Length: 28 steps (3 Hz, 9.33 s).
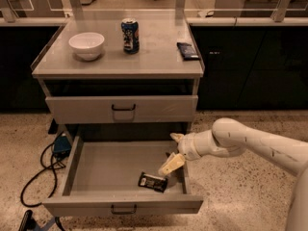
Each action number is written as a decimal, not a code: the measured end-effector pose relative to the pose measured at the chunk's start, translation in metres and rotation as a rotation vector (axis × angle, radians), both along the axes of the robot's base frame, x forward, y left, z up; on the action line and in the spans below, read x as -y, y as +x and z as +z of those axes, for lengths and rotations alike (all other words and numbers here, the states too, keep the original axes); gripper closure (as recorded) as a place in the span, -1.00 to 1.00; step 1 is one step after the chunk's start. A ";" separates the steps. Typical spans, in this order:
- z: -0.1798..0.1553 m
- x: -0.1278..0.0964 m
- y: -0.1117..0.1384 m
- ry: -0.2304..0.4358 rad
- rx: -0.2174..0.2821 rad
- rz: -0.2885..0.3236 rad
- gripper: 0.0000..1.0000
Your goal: Pick rxbar chocolate from middle drawer and place on counter
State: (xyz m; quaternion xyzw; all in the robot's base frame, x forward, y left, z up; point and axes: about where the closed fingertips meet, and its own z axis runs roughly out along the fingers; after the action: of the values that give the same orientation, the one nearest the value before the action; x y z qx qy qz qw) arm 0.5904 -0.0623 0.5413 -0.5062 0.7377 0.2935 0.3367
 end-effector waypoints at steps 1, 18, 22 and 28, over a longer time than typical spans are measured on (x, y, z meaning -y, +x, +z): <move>-0.025 0.021 0.036 -0.035 0.004 -0.180 -1.00; -0.197 -0.001 0.015 -0.275 0.013 -0.284 0.31; -0.147 0.022 -0.003 -0.338 0.082 -0.354 0.53; -0.163 0.018 0.008 -0.345 0.068 -0.278 -1.00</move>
Offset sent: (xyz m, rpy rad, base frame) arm 0.0613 -0.0516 -0.1007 0.3493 -0.0869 -0.3732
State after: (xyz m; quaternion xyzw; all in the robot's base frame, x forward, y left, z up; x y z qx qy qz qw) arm 0.5986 -0.0798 0.3785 -0.4592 0.8279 0.0966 0.3072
